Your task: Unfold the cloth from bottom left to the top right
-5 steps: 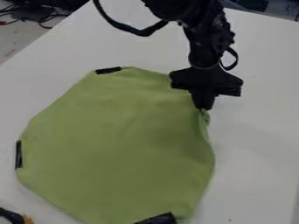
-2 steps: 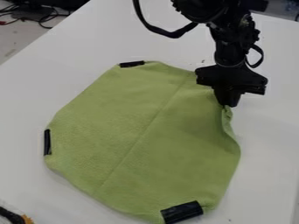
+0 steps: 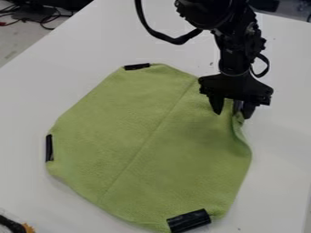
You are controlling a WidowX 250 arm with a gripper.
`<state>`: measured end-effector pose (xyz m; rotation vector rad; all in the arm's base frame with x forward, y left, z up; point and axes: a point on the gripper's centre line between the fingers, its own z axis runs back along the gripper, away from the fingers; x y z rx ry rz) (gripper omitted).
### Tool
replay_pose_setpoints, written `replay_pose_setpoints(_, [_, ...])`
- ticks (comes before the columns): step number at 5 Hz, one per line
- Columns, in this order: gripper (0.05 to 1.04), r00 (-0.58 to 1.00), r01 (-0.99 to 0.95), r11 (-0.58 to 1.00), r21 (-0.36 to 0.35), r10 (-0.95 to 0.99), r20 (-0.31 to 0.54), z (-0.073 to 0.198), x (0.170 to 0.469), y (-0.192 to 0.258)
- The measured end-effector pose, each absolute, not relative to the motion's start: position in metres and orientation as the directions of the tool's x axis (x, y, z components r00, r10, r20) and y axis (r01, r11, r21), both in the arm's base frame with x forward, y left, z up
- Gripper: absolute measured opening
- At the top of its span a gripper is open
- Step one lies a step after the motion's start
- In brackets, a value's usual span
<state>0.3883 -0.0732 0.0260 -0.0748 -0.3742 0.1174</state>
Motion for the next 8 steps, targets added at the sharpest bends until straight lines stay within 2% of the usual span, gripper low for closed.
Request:
replay_pose_setpoints(1, [1.007,0.927,-0.116,0.989,-0.088,0.140,0.349,0.026,0.387,-0.072])
replay_pose_setpoints(2, [1.003,0.921,-0.134,0.986,-0.099,0.161,0.354,0.030,0.391,-0.074])
replay_pose_setpoints(3, [0.999,0.918,-0.127,0.984,-0.128,0.165,0.361,0.051,0.404,-0.089])
replay_pose_setpoints(4, [0.999,0.919,-0.093,0.991,-0.093,0.121,0.375,0.072,0.414,-0.107])
replay_pose_setpoints(5, [0.999,0.925,-0.103,0.993,-0.053,0.116,0.362,0.080,0.413,-0.110])
replay_pose_setpoints(6, [0.999,0.931,-0.133,0.991,-0.007,0.127,0.342,0.058,0.395,-0.095])
replay_pose_setpoints(7, [0.999,0.909,-0.226,0.968,0.110,0.169,0.382,0.062,0.372,-0.057])
replay_pose_setpoints(8, [0.999,0.924,-0.203,0.963,0.178,0.128,0.361,0.064,0.365,-0.039])
